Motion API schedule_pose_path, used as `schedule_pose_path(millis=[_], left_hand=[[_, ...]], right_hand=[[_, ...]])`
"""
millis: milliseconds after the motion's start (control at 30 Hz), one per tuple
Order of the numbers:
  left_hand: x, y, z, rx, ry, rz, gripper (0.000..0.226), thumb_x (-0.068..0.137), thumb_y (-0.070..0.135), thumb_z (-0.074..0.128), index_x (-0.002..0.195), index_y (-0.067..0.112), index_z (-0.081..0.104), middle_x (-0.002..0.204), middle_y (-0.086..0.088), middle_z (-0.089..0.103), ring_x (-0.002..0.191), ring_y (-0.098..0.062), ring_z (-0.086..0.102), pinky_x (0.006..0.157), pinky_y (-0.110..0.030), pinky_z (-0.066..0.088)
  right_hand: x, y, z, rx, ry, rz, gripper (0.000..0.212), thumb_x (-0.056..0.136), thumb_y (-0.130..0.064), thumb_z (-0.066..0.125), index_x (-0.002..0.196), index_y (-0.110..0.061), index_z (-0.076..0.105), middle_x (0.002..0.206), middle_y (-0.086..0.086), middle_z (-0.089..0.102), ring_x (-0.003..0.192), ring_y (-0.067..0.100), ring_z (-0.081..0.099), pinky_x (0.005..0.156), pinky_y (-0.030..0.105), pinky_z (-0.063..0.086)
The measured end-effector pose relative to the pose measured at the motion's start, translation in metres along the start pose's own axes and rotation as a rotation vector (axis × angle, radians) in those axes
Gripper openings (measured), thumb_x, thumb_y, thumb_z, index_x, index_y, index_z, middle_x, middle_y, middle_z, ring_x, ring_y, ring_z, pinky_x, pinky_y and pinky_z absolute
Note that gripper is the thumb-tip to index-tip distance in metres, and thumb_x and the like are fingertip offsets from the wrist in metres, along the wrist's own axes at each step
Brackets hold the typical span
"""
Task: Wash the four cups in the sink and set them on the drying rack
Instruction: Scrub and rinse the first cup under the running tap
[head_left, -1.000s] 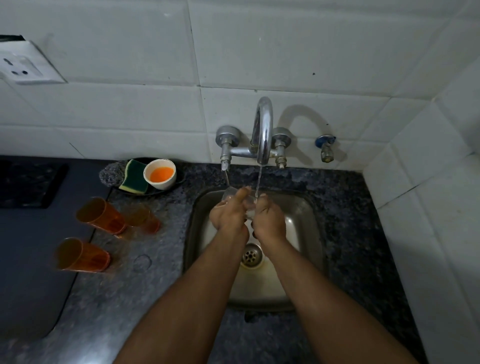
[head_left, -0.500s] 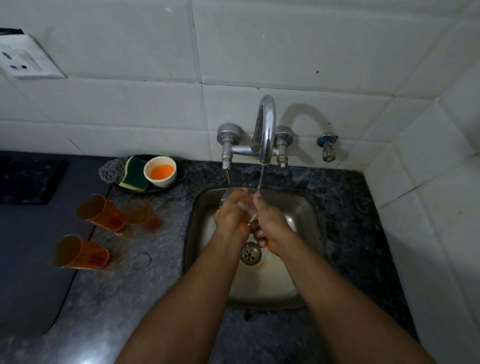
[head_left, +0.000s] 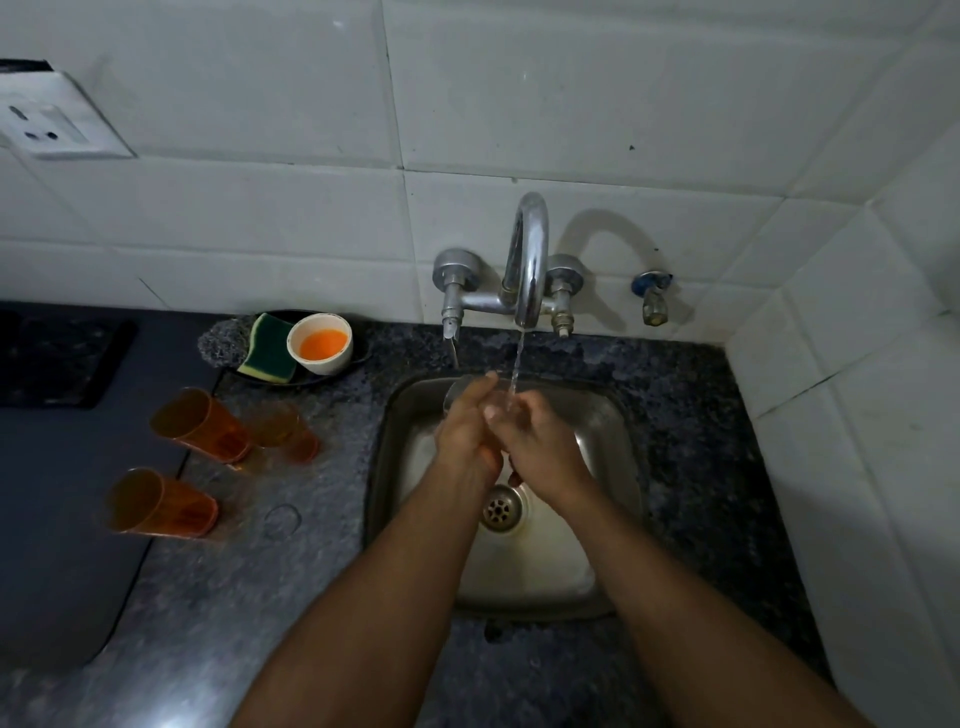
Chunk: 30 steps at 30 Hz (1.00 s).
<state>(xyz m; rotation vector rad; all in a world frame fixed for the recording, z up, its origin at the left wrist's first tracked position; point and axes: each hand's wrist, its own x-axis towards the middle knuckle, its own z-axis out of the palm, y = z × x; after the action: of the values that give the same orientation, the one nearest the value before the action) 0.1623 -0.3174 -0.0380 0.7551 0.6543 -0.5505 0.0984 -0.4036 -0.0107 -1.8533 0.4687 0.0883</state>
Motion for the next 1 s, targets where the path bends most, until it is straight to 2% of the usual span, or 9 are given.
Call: schedule_pose_path(millis=[67,133,233,433,600,733,800,900,1000], left_hand=[[0.0,0.005,0.004,-0.004,-0.023,0.014,0.033,0.079,0.013,0.085,0.107,0.006,0.068,0.086,-0.012,0.068,0.073,-0.025,0.07,0.066,-0.037,0.061],[0.001,0.007,0.005,0.035,-0.034,0.019,0.025,0.076,0.017,0.087,0.091,0.011,0.068,0.08,-0.01,0.065,0.069,-0.024,0.067,0.06,-0.037,0.058],[0.003,0.009,-0.001,0.042,-0.053,0.019,0.065,0.049,0.027,0.101,0.102,0.011,0.067,0.088,-0.011,0.065,0.077,-0.028,0.067,0.065,-0.04,0.057],[-0.017,0.007,0.018,0.048,0.079,0.064,0.022,0.079,-0.006,0.082,0.088,0.003,0.064,0.071,-0.012,0.065,0.053,-0.021,0.065,0.051,-0.03,0.056],[-0.017,0.003,0.003,0.177,-0.058,0.017,0.017,0.088,0.024,0.081,0.085,0.015,0.067,0.074,-0.004,0.066,0.061,-0.018,0.066,0.055,-0.031,0.056],[-0.028,-0.003,0.006,0.203,-0.041,0.139,0.036,0.101,0.04,0.067,0.078,0.013,0.065,0.068,-0.004,0.063,0.062,-0.018,0.064,0.063,-0.032,0.055],[-0.032,-0.008,0.01,0.242,-0.031,0.223,0.046,0.107,0.046,0.055,0.085,0.006,0.064,0.073,-0.008,0.063,0.068,-0.02,0.064,0.068,-0.035,0.056],[-0.039,-0.006,0.016,0.216,0.045,0.219,0.056,0.11,0.052,0.042,0.112,0.001,0.065,0.082,-0.011,0.069,0.069,-0.02,0.071,0.061,-0.03,0.058],[-0.042,-0.005,0.014,0.147,0.074,0.221,0.06,0.112,0.049,0.038,0.123,-0.005,0.063,0.081,-0.012,0.073,0.064,-0.018,0.074,0.052,-0.027,0.057]], right_hand=[[-0.003,0.001,0.003,0.018,0.041,-0.033,0.032,0.102,-0.054,0.058,0.116,-0.025,0.061,0.093,-0.007,0.07,0.078,0.009,0.067,0.06,0.024,0.05],[-0.001,-0.009,0.004,0.364,0.017,0.247,0.04,0.103,-0.056,0.054,0.111,-0.019,0.065,0.073,-0.003,0.059,0.054,0.01,0.051,0.045,0.024,0.038],[0.0,-0.019,-0.004,0.547,-0.093,0.49,0.049,0.104,-0.057,0.051,0.107,-0.013,0.071,0.062,0.002,0.052,0.043,0.01,0.038,0.041,0.022,0.033],[-0.007,0.0,0.001,-0.285,0.135,-0.156,0.033,0.106,-0.05,0.053,0.11,-0.018,0.059,0.084,-0.007,0.065,0.071,0.003,0.063,0.055,0.011,0.041],[-0.007,-0.009,0.008,0.297,0.161,0.302,0.042,0.11,-0.048,0.041,0.104,-0.014,0.065,0.078,0.008,0.061,0.045,0.012,0.05,0.042,0.025,0.038],[-0.003,-0.013,0.006,-0.084,0.157,0.171,0.046,0.105,-0.058,0.045,0.088,-0.019,0.063,0.079,0.003,0.068,0.06,0.018,0.067,0.053,0.036,0.057],[-0.007,-0.016,0.009,-0.256,0.275,0.07,0.049,0.103,-0.059,0.049,0.082,-0.017,0.064,0.075,-0.001,0.066,0.068,0.018,0.067,0.056,0.029,0.049],[-0.008,-0.013,0.017,-0.101,0.342,0.097,0.05,0.105,-0.058,0.047,0.088,-0.015,0.066,0.083,0.001,0.069,0.078,0.019,0.068,0.065,0.032,0.052],[-0.005,-0.014,0.016,0.066,0.283,0.224,0.05,0.106,-0.055,0.037,0.088,-0.022,0.068,0.088,0.006,0.074,0.083,0.028,0.073,0.078,0.056,0.063]])
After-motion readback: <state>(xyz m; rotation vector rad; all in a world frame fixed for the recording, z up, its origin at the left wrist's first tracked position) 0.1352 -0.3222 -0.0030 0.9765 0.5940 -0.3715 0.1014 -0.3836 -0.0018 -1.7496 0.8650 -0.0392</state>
